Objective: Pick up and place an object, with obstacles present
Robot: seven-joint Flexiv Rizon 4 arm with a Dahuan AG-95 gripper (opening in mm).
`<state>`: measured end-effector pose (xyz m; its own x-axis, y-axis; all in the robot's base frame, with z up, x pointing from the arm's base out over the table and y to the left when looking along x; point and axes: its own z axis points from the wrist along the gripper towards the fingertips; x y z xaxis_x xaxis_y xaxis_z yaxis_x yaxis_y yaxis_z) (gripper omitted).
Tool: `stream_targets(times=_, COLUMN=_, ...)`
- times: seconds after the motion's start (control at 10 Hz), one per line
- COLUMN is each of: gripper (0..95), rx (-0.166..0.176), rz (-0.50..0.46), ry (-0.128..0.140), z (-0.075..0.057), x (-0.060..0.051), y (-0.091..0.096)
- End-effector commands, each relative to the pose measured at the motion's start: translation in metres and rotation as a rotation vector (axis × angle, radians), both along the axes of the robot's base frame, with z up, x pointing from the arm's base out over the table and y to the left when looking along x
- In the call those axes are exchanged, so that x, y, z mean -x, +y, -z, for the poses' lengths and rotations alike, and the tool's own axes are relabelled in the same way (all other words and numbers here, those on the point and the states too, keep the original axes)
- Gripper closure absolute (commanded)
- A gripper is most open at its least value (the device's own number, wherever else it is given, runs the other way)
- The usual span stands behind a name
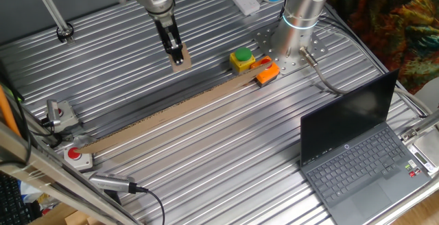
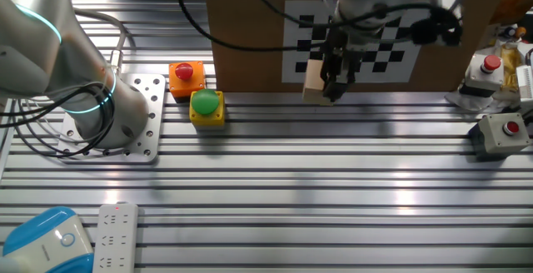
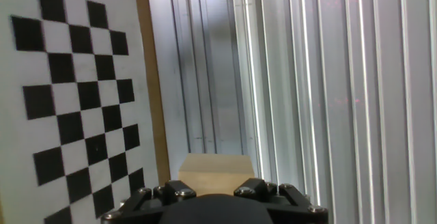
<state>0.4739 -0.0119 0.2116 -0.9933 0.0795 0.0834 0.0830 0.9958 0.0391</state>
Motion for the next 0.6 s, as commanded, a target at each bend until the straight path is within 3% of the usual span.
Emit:
stream_targets(times=0.1, gripper=95.0, rx=0.005, rz=0.0, ry=0.011, z=-0.008, x=-0.003, y=0.001)
stream_targets(times=0.6, gripper=95.0, rx=0.006, rz=0.011, ry=0.03, z=-0.041, x=-0.022, y=0.011)
